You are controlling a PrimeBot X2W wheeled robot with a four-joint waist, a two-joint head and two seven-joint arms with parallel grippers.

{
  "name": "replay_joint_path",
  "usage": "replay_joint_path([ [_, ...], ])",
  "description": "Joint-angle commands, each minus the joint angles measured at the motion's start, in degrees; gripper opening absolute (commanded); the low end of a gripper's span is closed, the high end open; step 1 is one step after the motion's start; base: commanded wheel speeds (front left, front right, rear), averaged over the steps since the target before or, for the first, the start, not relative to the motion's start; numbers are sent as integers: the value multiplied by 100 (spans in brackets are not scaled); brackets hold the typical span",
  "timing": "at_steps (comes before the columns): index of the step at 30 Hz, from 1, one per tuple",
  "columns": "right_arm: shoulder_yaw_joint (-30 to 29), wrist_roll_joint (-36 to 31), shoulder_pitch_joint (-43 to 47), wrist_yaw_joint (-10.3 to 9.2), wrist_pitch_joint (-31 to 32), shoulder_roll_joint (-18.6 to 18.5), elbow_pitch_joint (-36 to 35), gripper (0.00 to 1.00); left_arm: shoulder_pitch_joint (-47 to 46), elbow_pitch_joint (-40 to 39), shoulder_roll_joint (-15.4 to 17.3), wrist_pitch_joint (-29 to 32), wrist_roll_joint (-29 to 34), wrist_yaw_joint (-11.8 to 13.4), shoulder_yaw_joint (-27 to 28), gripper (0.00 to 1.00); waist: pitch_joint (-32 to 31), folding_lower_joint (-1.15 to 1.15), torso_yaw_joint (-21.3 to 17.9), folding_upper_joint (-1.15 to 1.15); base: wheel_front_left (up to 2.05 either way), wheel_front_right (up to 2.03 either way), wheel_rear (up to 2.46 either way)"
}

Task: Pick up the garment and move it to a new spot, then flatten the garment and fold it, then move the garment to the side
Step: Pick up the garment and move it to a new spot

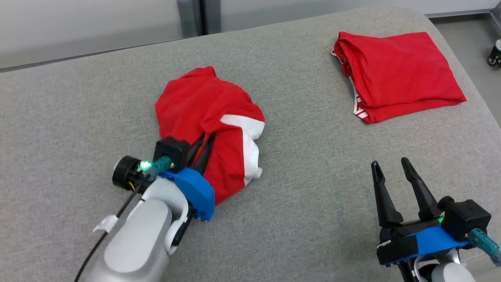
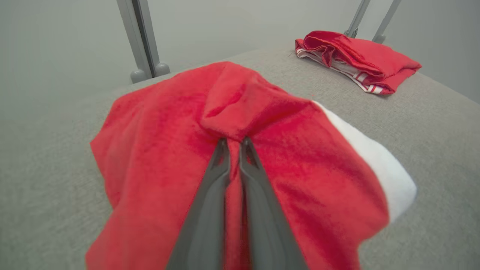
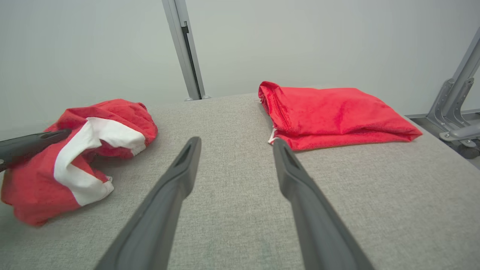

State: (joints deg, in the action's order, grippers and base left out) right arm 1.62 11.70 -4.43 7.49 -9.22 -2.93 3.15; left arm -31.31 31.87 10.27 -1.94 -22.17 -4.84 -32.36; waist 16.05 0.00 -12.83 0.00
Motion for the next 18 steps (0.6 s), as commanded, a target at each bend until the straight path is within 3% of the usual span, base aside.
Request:
replay_joint_path([
  [1,0,14,18,1,-23,4,18,100,40,15,-16,-77,46,43,-20,85,-13,0,11,0,0,0,0],
  [2,5,12,32,1,-21,5,19,100,77,40,-45,-156,52,86,-24,100,-24,0,21,0,0,0,0],
  [9,-81,-23,169,1,5,3,36,100,294,-169,-127,-1028,74,335,131,100,-266,0,243,0,0,0,0],
  [14,-103,-51,264,1,37,2,10,100,484,-480,-27,-1265,126,514,323,100,-434,0,435,0,0,0,0],
  [18,-196,-69,378,1,96,2,-52,100,1018,-1375,162,-1325,266,811,874,100,-653,0,795,0,0,0,0],
])
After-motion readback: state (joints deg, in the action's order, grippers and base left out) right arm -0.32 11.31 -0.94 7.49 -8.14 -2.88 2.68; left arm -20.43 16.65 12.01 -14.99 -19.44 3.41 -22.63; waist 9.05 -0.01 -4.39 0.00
